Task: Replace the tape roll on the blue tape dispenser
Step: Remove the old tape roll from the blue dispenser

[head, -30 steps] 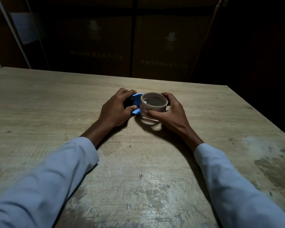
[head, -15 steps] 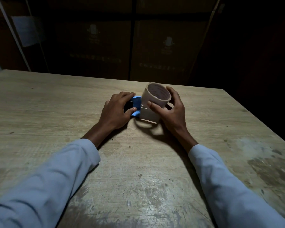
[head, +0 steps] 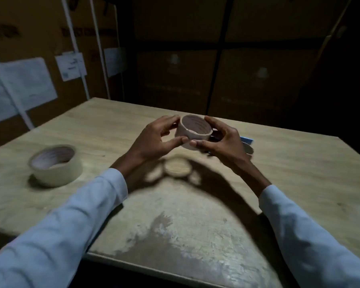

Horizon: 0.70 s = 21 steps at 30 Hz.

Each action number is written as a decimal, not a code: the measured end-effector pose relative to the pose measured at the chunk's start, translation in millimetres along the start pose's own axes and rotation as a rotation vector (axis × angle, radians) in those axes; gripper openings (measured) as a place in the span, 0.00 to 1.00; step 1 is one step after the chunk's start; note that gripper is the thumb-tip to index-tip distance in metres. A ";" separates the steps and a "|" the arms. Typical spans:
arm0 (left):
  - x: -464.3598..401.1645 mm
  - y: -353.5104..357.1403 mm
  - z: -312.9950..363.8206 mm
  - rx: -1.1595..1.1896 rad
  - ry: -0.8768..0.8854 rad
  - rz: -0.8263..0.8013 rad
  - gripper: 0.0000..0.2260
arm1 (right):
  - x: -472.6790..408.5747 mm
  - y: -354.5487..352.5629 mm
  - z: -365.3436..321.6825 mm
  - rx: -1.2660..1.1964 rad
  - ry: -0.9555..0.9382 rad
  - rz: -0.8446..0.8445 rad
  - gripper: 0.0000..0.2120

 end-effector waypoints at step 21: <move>34.3 -178.0 -77.8 -0.942 -0.608 -0.118 0.26 | -70.0 234.6 -52.1 -0.006 -0.067 -0.420 0.30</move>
Point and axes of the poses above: each hand's wrist, its own x-axis away from the middle knuckle, its own y-axis out of the palm, z = x × y, the point moved 8 cm from there along -x, towards the middle knuckle, and after that the axes turned 10 degrees about x, right-handed, at the moved point
